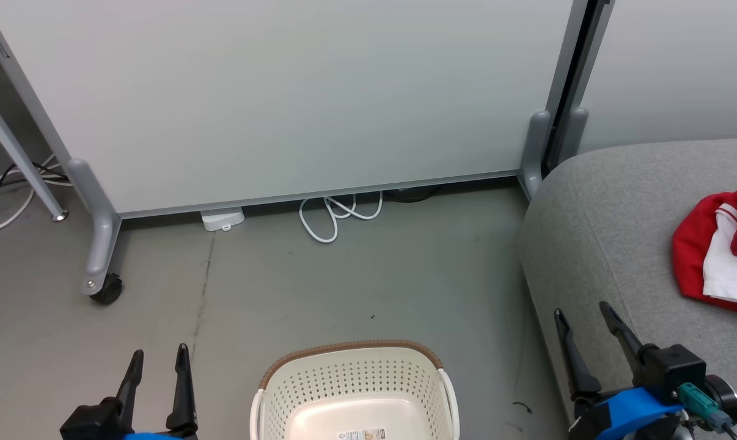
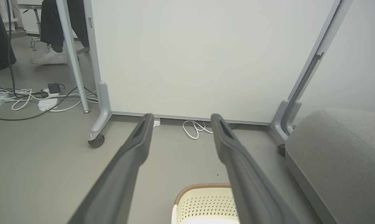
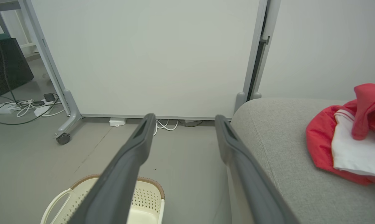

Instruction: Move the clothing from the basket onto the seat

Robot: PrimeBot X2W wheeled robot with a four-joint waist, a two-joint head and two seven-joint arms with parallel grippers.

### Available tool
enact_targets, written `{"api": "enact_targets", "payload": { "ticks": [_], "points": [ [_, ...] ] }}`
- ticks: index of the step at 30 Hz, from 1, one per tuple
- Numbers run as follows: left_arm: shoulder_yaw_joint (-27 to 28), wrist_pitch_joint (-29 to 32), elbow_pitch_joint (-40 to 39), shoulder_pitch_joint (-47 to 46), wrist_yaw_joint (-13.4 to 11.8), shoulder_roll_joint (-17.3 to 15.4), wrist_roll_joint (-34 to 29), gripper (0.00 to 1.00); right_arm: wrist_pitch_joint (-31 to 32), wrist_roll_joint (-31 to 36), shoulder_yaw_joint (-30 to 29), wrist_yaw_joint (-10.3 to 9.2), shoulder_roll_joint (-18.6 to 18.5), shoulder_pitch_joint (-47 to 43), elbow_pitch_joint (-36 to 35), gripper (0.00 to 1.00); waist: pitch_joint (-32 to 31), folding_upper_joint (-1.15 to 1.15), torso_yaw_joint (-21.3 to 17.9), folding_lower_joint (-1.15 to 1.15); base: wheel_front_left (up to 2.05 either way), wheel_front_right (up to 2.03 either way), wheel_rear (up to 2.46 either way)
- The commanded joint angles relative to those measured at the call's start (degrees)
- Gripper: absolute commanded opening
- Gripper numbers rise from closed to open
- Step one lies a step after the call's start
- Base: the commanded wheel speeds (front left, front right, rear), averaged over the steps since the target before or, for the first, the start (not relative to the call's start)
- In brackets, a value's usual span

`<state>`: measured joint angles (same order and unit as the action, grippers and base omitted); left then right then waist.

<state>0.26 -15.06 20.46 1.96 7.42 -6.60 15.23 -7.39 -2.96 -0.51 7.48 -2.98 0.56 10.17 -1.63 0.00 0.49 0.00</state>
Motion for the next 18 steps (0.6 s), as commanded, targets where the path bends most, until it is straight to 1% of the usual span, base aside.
{"api": "enact_targets", "payload": {
  "ticks": [1, 6, 7, 11, 18],
  "points": [
    [-0.01, -0.17, 0.03, -0.26, 0.04, -0.35, 0.26, 1.0, -0.07, -0.36, -0.01, 0.03, 0.13, -0.8, -0.01, 1.0, 0.0, 0.0, -0.02, 0.0, 0.0, 0.0, 0.0],
    [-0.16, -0.17, 0.41, -0.23, 0.04, -0.28, 0.84, 1.0, -0.08, -0.85, 0.4, 0.03, 0.14, -0.76, 0.14, 1.0, -0.1, 0.0, -0.1, 0.0, 0.0, 0.0, 0.0],
    [-0.13, 0.02, 0.41, -0.02, 0.0, -0.08, 0.94, 0.0, -0.02, -0.63, 0.35, 0.0, 0.01, -0.1, 0.13, 0.0, -0.09, 0.0, -0.1, 0.0, 0.0, 0.0, 0.0],
    [-0.33, 0.36, 2.43, 1.1, 0.0, 0.74, 0.95, 0.0, 0.11, -0.61, 0.35, 0.0, 0.1, -0.83, 2.37, 0.0, -0.09, 0.0, -0.11, 0.0, 0.0, 0.0, 0.0],
    [0.47, 2.52, 1.93, 0.15, 0.01, 1.06, 7.96, 0.0, 1.65, -8.79, -0.52, 0.0, 0.1, -0.01, 2.98, 0.0, 0.0, 0.0, -0.13, 0.0, 0.0, 0.0, 0.0]
  ]
}}
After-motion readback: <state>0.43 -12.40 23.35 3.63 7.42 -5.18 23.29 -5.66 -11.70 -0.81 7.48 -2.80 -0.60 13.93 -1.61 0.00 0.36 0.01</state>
